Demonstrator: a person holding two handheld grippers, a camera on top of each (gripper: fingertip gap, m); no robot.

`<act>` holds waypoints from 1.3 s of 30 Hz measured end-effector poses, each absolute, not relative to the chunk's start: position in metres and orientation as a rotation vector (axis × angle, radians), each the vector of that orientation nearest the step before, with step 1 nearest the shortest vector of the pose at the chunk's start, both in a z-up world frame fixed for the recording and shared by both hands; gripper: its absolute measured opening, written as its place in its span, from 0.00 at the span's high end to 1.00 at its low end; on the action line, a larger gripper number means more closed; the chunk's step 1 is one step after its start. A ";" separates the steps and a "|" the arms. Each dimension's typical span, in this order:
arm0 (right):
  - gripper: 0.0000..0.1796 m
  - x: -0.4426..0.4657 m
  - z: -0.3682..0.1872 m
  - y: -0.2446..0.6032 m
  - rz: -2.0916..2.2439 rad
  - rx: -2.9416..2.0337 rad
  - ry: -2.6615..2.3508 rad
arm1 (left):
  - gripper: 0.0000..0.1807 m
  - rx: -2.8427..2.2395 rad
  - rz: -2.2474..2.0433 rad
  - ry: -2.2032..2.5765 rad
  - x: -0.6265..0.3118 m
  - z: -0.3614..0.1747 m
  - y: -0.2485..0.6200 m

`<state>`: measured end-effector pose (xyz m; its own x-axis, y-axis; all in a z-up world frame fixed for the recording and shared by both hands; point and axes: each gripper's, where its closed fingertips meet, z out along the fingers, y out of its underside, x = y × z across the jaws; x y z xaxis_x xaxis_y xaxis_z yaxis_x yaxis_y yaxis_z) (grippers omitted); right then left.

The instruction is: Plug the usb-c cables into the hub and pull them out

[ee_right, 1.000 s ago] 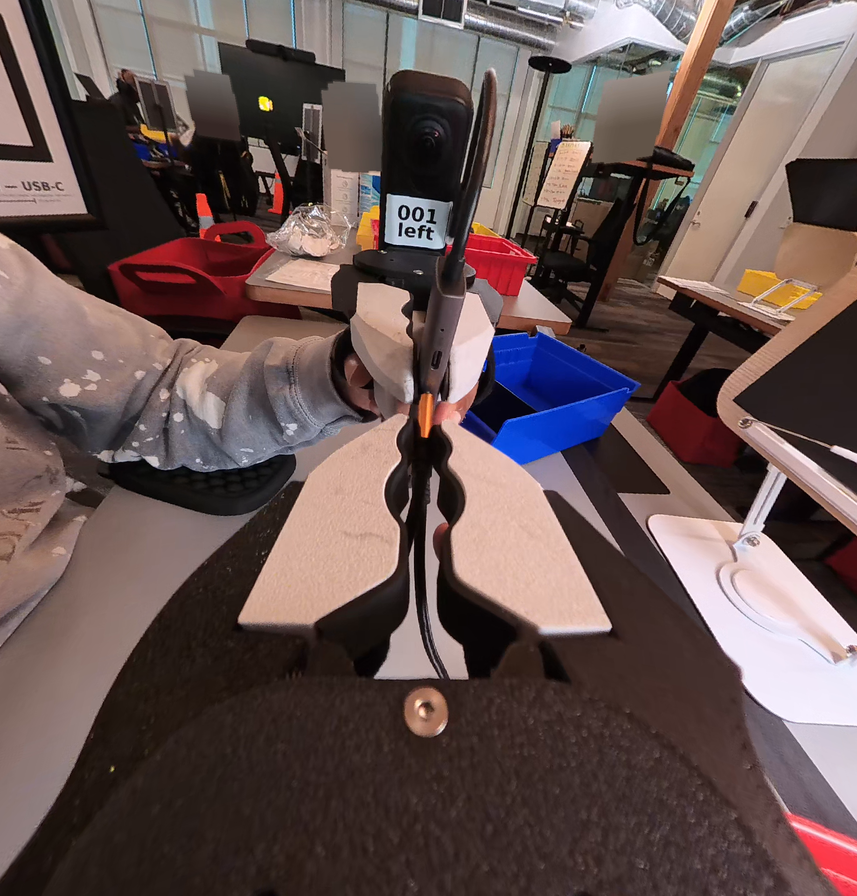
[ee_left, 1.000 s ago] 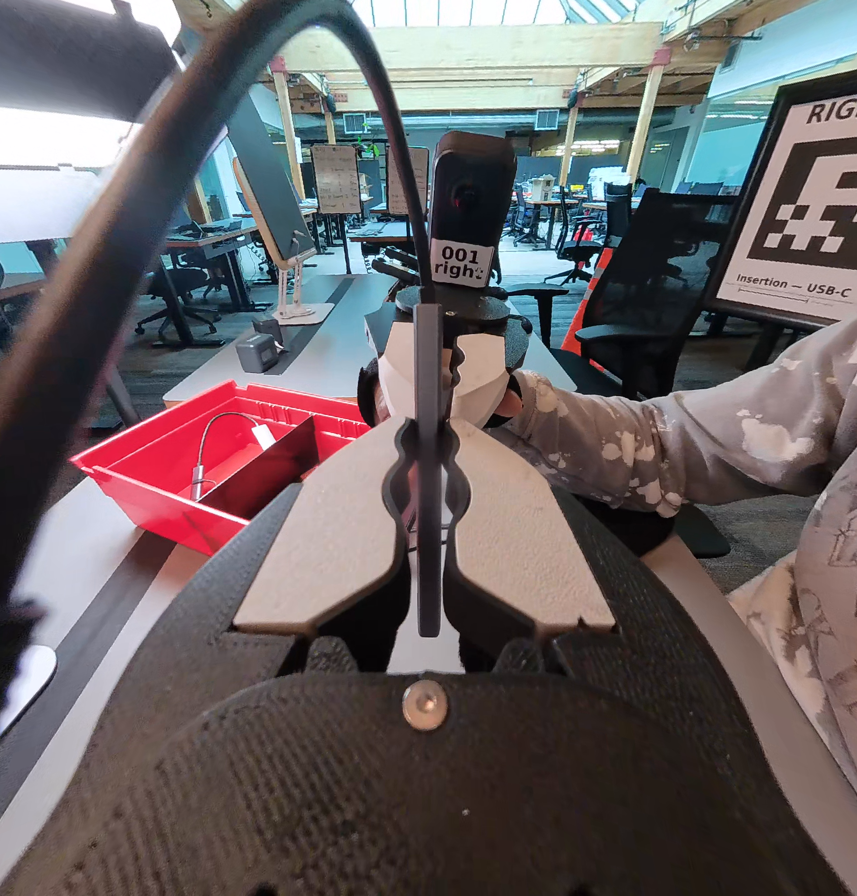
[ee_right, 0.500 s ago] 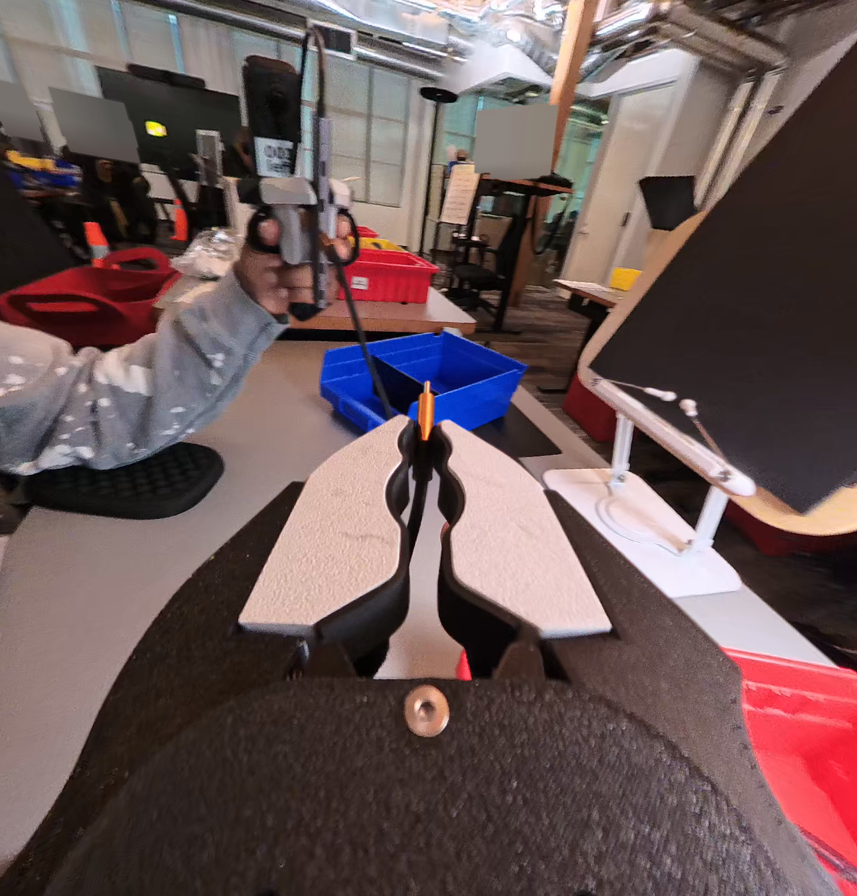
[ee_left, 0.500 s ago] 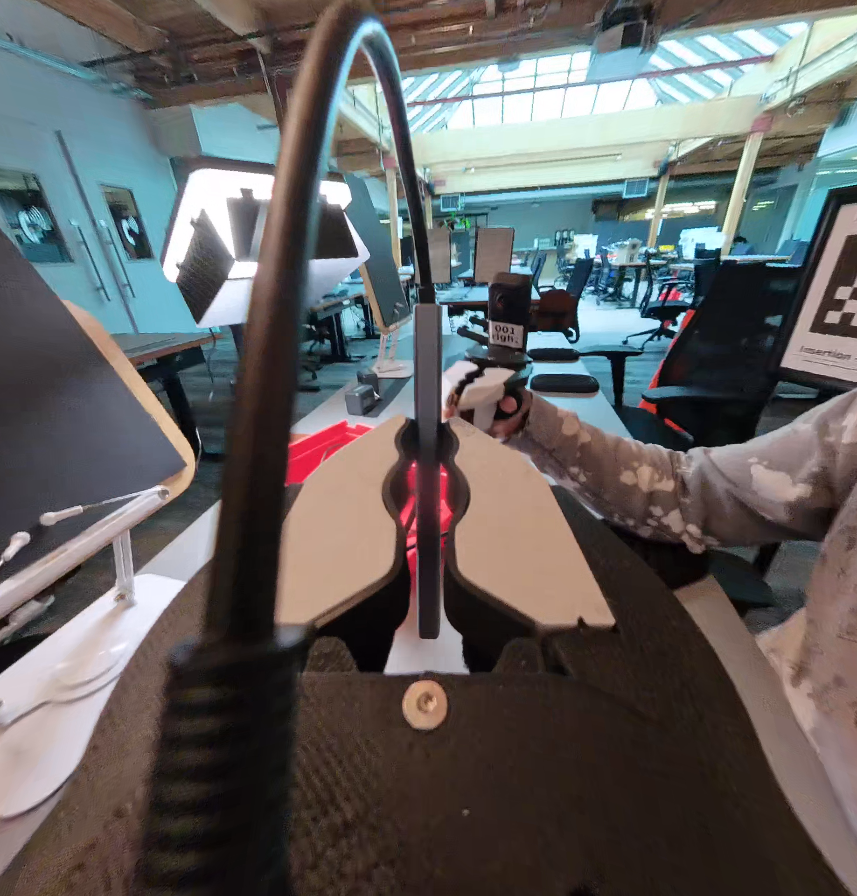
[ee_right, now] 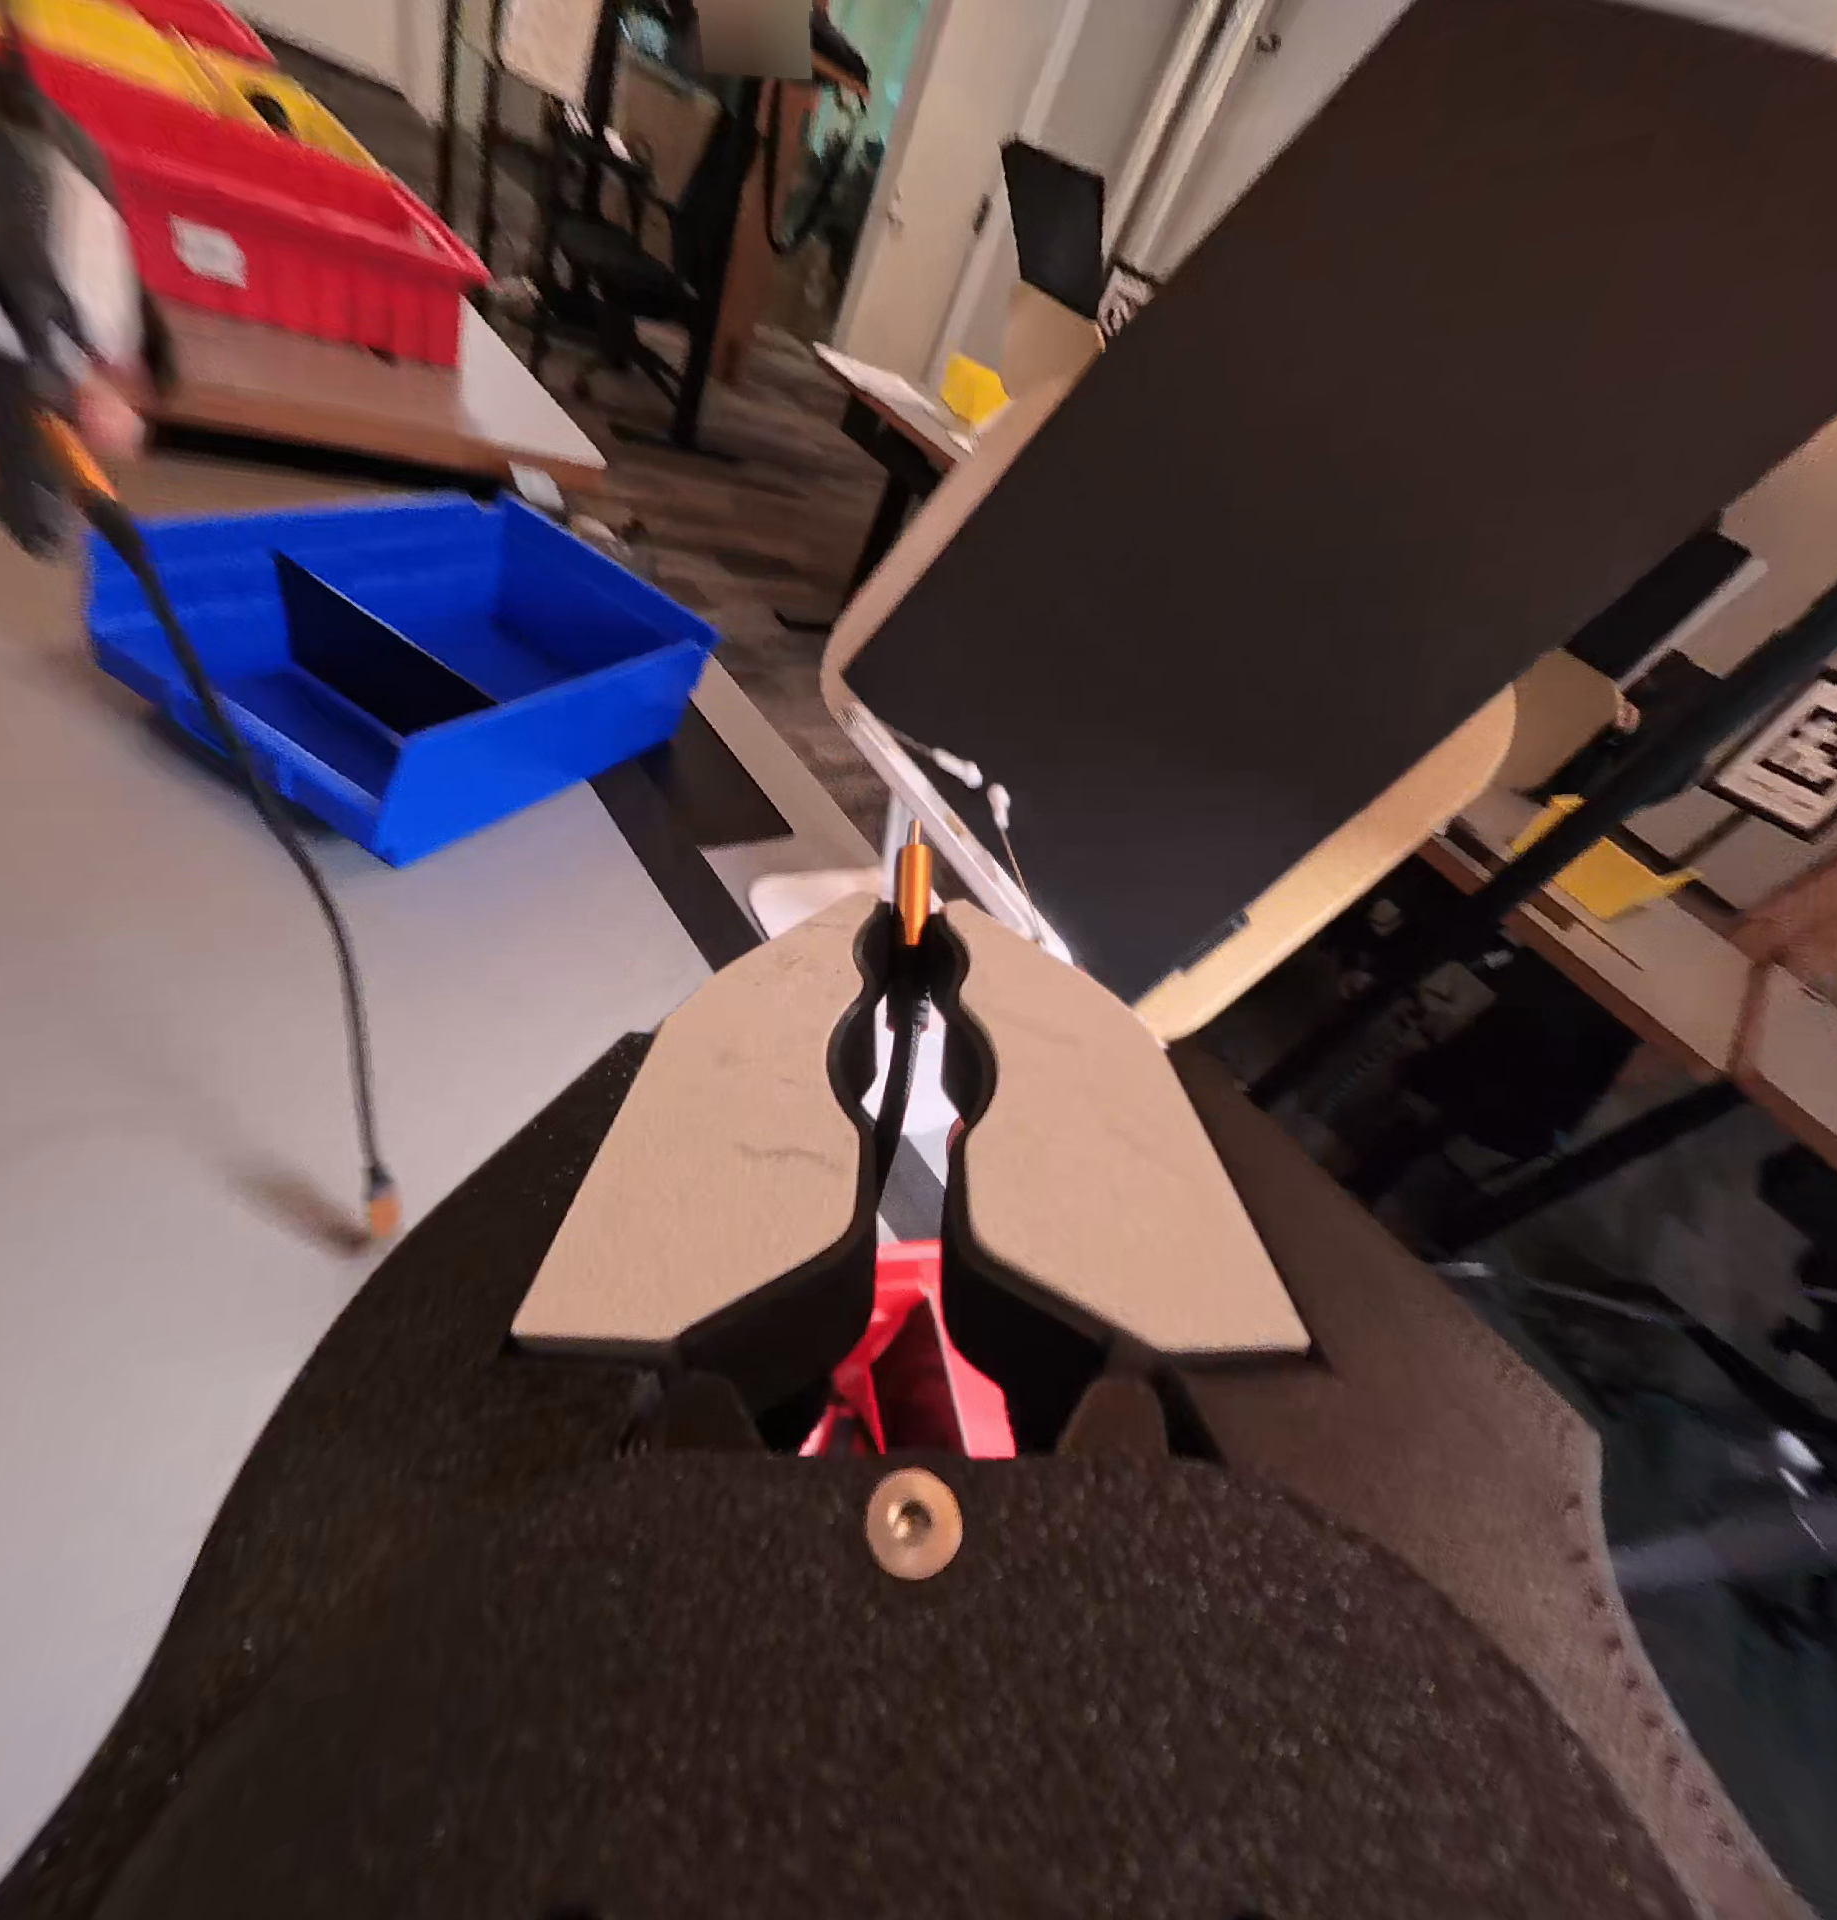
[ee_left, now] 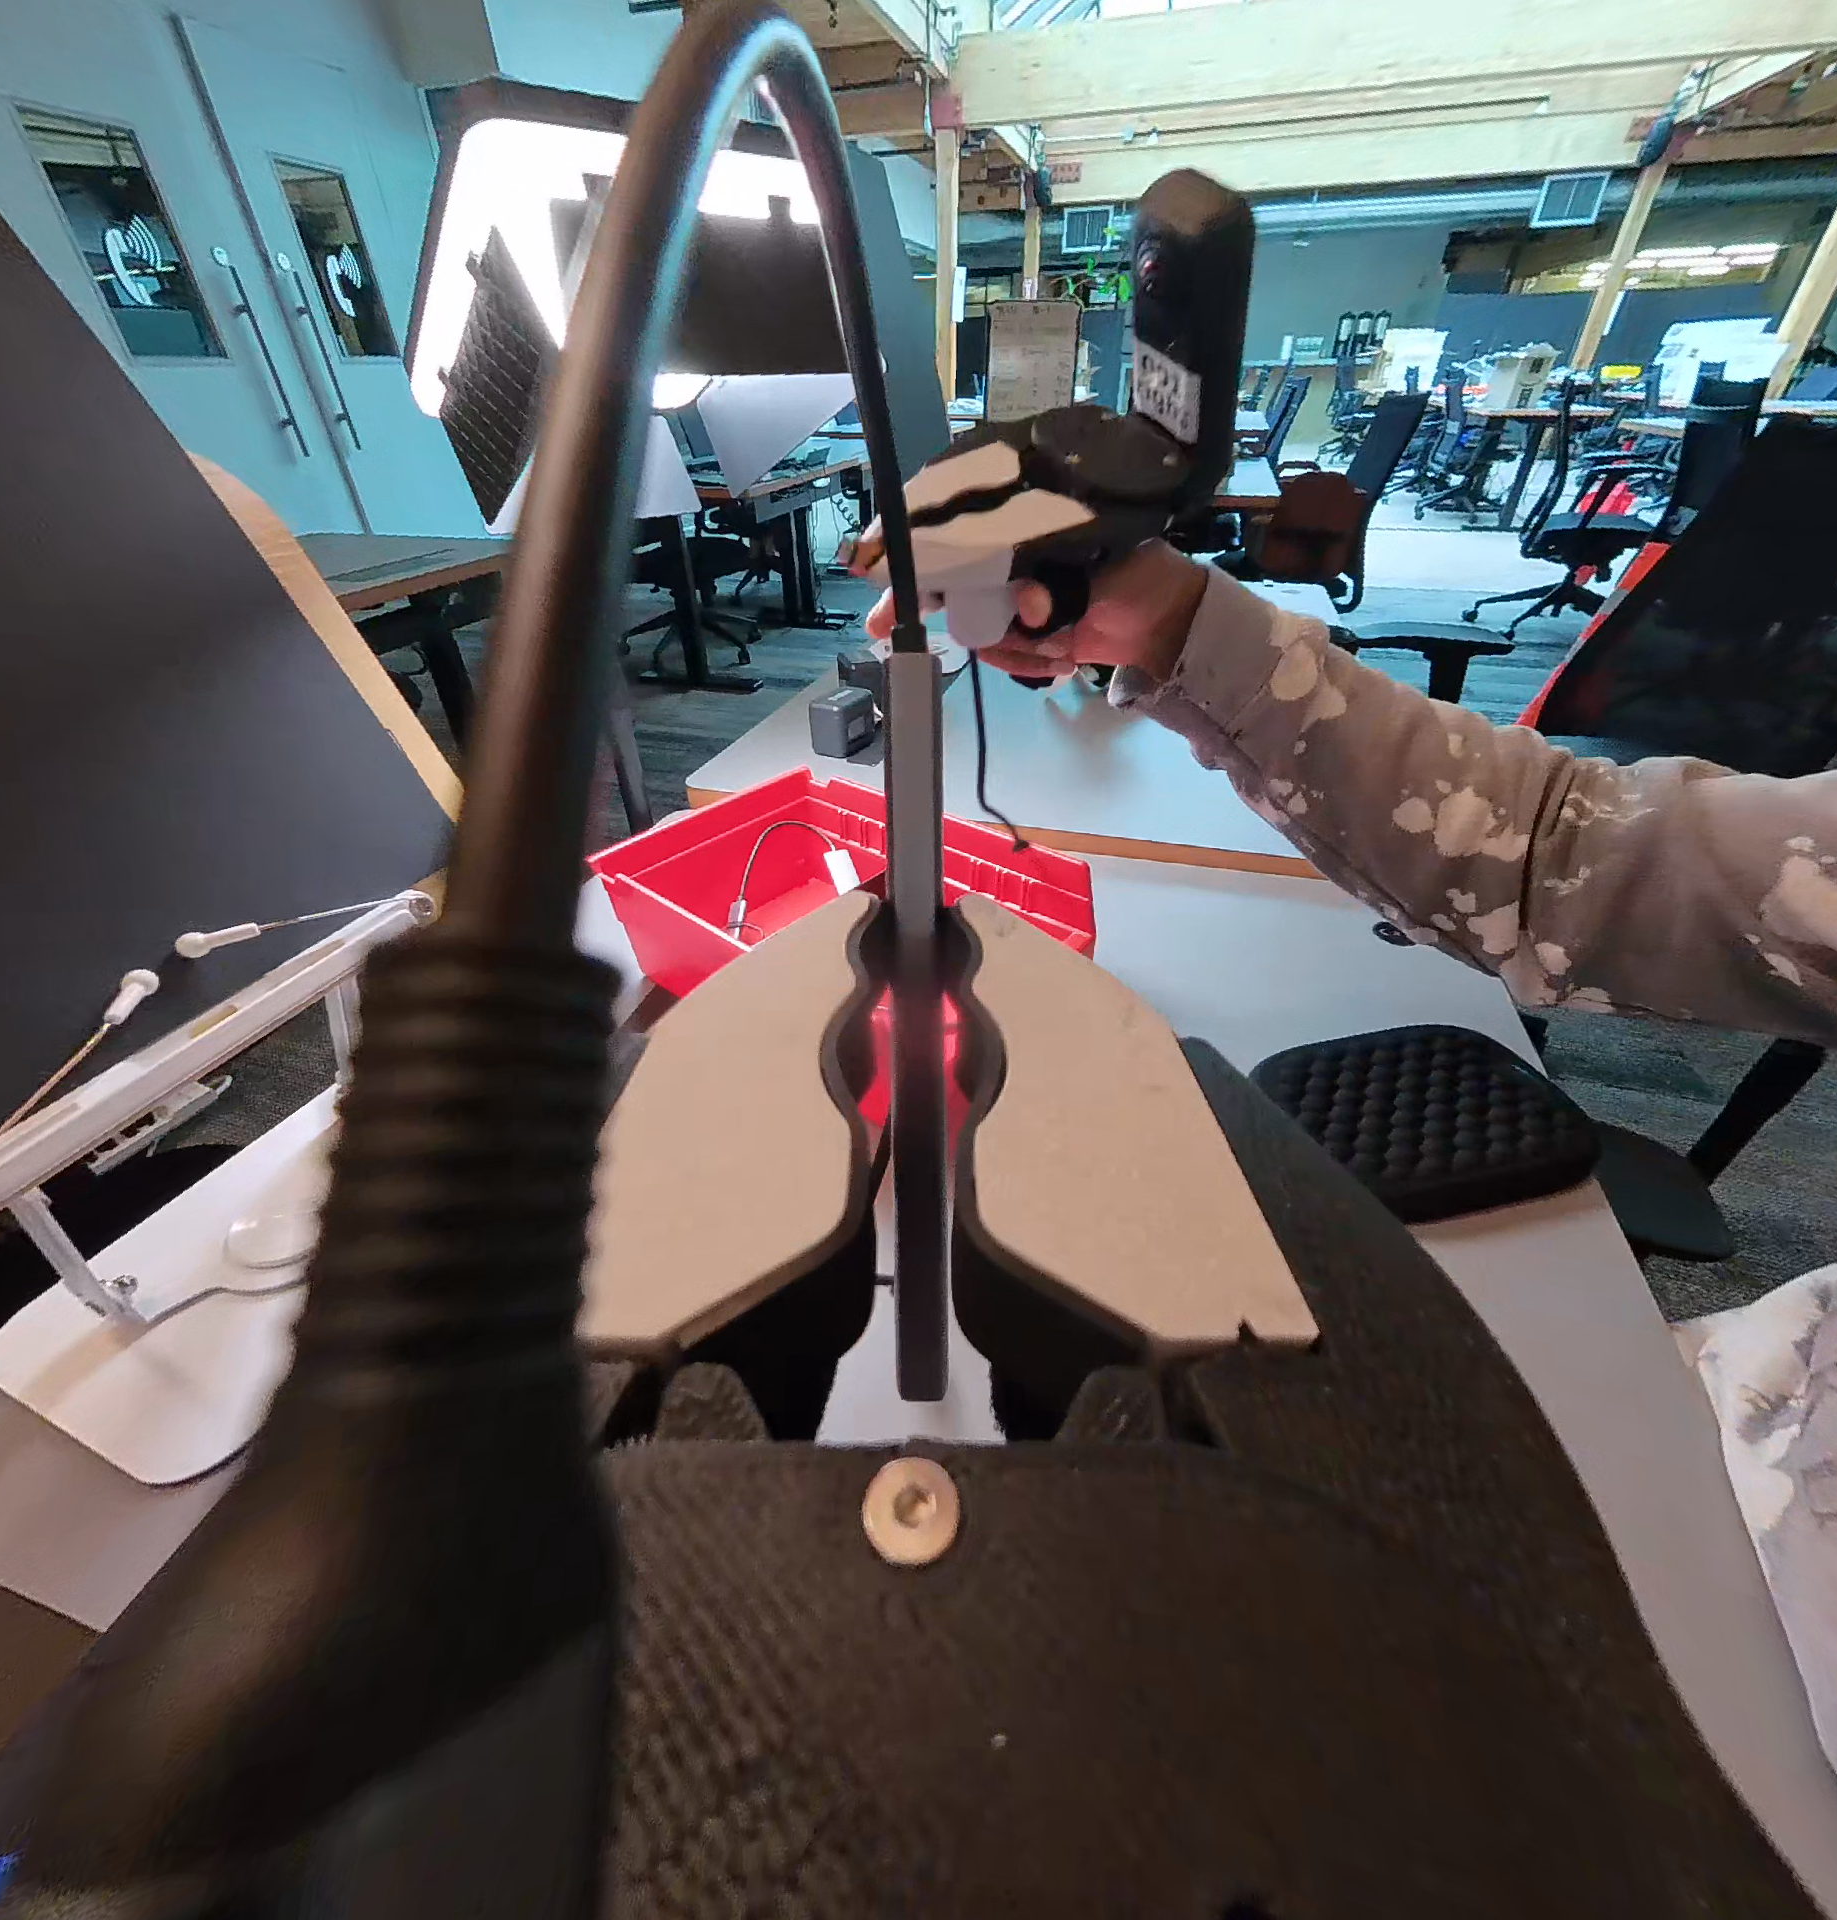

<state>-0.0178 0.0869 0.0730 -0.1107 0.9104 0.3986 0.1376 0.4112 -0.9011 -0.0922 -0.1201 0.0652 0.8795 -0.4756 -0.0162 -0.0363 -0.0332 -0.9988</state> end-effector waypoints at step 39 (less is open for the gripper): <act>0.83 -0.025 0.008 -0.044 1.401 -0.859 -1.695 | 0.95 -1.554 -0.475 0.528 -0.053 0.052 -0.104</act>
